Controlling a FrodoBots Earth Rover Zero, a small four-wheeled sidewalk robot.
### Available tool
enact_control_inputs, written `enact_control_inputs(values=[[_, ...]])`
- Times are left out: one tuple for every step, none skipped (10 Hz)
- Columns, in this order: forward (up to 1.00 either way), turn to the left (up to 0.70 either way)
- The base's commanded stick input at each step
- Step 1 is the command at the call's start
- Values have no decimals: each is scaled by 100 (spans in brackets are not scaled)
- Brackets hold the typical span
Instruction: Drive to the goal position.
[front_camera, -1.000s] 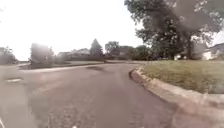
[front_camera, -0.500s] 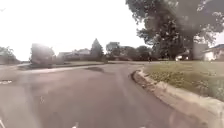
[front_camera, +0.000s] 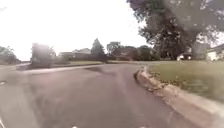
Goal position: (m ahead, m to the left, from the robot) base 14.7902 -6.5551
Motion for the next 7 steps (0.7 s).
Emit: enact_control_inputs(values=[[85, 0], [85, 0], [85, 0], [85, 0], [85, 0], [85, 0], [85, 0]])
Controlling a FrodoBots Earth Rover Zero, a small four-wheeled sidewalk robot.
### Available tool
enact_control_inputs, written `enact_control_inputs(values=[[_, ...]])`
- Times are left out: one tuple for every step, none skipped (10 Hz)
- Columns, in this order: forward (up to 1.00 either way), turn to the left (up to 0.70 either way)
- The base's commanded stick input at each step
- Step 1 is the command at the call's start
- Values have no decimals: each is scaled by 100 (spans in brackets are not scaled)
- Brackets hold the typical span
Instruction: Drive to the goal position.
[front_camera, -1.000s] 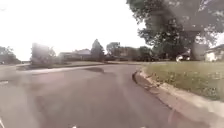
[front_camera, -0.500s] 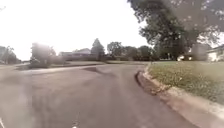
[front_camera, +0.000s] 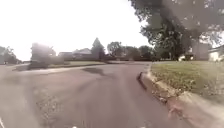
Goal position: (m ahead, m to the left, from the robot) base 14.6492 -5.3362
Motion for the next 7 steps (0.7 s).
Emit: enact_control_inputs(values=[[85, 0], [85, 0], [85, 0], [85, -7], [85, -26], [85, -34], [85, -34]])
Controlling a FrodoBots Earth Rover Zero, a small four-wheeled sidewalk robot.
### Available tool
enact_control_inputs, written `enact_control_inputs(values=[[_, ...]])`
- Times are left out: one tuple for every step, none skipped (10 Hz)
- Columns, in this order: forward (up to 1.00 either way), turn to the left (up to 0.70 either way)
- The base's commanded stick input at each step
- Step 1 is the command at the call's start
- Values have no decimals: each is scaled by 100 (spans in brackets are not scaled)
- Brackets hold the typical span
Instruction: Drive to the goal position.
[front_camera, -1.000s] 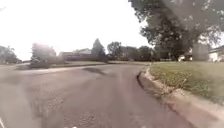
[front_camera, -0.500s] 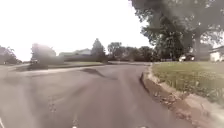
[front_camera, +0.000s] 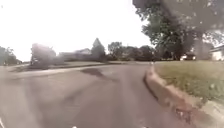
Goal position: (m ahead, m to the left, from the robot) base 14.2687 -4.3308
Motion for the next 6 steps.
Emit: enact_control_inputs(values=[[85, -29], [85, -6], [85, 0], [85, 0], [85, 0], [85, -13]])
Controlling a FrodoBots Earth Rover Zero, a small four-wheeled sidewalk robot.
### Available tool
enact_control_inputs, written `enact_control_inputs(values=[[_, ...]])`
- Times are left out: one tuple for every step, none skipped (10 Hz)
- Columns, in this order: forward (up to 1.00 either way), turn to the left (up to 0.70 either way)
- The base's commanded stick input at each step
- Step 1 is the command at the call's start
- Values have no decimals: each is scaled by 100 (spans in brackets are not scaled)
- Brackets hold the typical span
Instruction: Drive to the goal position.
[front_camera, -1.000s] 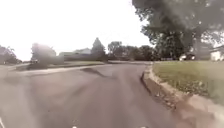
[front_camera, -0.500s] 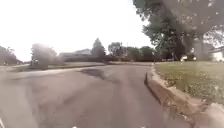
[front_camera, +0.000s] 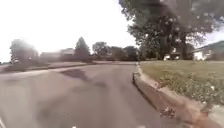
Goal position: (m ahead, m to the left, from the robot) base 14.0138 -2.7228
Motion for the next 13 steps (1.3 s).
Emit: enact_control_inputs(values=[[85, -32], [85, -34], [85, -23], [85, -10], [85, -2], [85, 0], [85, 0], [85, 0], [85, 0], [85, 0], [85, 0], [85, 0], [85, 0]])
